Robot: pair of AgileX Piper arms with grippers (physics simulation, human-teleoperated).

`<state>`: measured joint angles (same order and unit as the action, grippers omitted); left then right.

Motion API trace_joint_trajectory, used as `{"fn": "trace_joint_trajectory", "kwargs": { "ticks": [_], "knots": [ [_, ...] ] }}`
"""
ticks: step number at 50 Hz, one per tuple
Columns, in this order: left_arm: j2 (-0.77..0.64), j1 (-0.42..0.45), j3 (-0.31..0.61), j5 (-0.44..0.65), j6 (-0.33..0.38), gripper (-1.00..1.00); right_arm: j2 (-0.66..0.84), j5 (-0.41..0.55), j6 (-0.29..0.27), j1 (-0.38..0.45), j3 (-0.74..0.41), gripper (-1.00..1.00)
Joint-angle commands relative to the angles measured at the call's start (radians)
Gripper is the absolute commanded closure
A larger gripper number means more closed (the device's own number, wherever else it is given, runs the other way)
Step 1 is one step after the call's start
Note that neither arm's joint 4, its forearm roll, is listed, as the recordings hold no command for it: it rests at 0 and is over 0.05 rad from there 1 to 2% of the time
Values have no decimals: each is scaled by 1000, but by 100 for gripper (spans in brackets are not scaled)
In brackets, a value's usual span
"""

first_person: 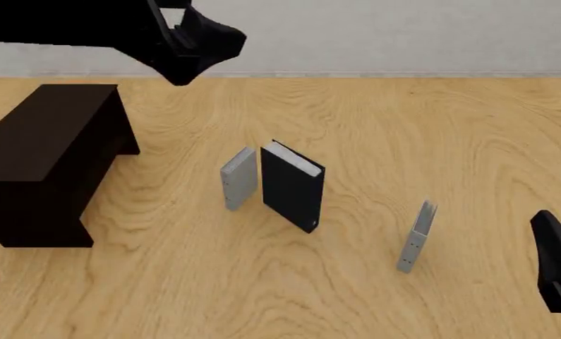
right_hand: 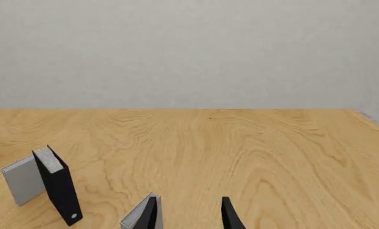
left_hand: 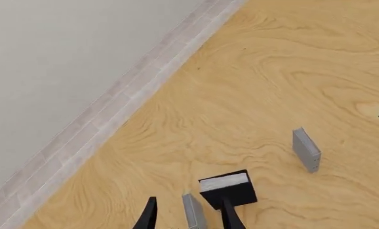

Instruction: Pick up the book in the middle and place it on the cabinet shelf.

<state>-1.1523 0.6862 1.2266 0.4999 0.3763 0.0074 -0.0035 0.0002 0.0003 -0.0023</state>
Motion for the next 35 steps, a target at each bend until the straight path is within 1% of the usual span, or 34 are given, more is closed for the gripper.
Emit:
{"fn": "trace_joint_trajectory", "kwargs": {
  "ticks": [1,3,4,5,6,7,8,10,12,13,14,15,16,18,19,20,21,22,25,26,27,28,29,30,32,34,35],
  "knots": [
    [-92,41,155,147,76,-100,0,0,0,0,0,-100],
    [-114,41,205,181,65,-100,0,0,0,0,0,-100],
    [-129,37,222,199,82,-100,0,0,0,0,0,-100],
    [-134,43,215,208,144,-100,0,0,0,0,0,-100],
    [-140,53,225,223,144,-100,0,0,0,0,0,-100],
    [-155,60,255,252,126,-100,0,0,0,0,0,-100],
    [-166,67,275,273,143,-100,0,0,0,0,0,-100],
    [-178,72,287,295,175,-100,0,0,0,0,0,-100],
    [-185,82,301,312,176,-100,0,0,0,0,0,-100],
    [-194,102,323,337,154,-100,0,0,0,0,0,-100],
    [-216,91,354,363,133,-100,0,0,0,0,0,-100],
    [-228,95,369,382,131,-100,0,0,0,0,0,-100],
    [-220,106,351,382,166,-100,0,0,0,0,0,-100],
    [-216,144,349,422,158,-100,0,0,0,0,0,-100],
    [-217,146,342,435,174,-100,0,0,0,0,0,-100],
    [-210,151,328,442,203,-100,0,0,0,0,0,-100],
    [-191,157,306,429,251,-100,0,0,1,0,0,-100],
    [-197,137,318,430,274,-100,0,0,0,0,0,-100],
    [-182,187,339,466,280,-100,0,0,0,0,0,-100],
    [-182,177,323,472,317,-100,0,0,0,0,0,-100],
    [-187,171,325,481,320,-100,0,0,0,0,0,-100],
    [-170,194,304,492,348,-100,0,0,0,0,0,-100],
    [-169,203,297,514,353,-100,0,0,0,0,0,-100],
    [-163,206,285,517,371,-100,0,0,0,0,0,-100],
    [-160,212,282,530,384,-100,0,0,0,0,0,-100],
    [-161,228,290,562,393,-100,0,0,0,0,0,-100],
    [-167,216,297,572,410,-100,0,0,0,0,0,-100]
  ]
}}
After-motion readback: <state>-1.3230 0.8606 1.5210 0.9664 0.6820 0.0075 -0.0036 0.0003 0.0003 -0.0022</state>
